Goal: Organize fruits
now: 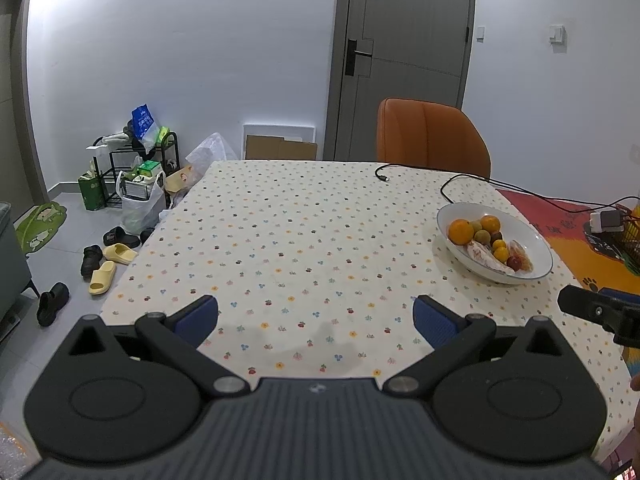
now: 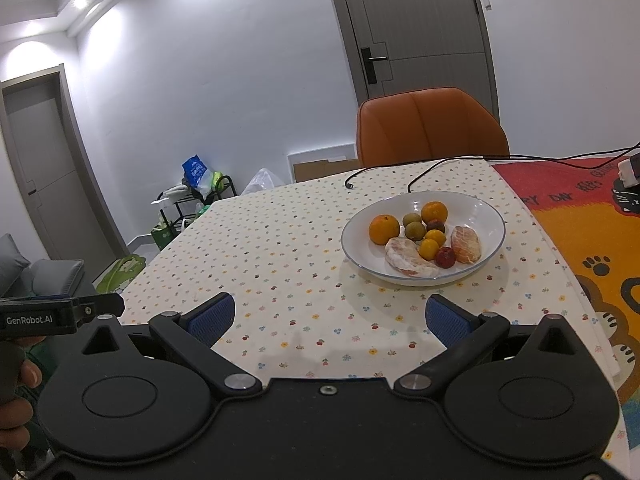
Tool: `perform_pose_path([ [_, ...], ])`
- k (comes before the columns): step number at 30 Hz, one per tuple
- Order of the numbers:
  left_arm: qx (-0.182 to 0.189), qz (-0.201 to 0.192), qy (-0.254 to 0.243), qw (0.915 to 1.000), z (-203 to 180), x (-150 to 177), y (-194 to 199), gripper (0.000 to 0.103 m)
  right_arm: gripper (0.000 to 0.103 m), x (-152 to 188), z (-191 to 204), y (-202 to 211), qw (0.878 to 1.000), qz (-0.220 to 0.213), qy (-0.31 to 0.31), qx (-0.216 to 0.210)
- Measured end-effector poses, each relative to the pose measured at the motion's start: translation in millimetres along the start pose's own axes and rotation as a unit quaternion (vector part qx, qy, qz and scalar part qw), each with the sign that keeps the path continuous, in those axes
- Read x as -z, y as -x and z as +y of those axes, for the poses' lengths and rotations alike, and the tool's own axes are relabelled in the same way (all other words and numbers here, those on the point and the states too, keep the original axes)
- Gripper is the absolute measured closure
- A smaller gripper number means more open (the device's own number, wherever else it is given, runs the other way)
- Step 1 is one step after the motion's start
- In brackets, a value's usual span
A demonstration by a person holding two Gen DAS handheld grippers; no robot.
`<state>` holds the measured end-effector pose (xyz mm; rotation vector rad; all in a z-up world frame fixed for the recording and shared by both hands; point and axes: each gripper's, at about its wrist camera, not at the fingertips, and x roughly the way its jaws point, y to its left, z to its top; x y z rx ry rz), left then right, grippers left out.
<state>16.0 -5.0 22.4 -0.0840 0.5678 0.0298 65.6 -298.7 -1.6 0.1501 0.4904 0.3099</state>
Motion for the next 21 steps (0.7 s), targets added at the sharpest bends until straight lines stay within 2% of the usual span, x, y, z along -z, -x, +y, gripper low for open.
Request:
perform_pose_path([
  [21, 0.005, 0.004, -0.007, 1.0000, -2.9, 1.6, -2.3, 0.000, 0.000, 1.5, -2.2, -0.1, 1.000, 0.001, -0.003, 0.003],
])
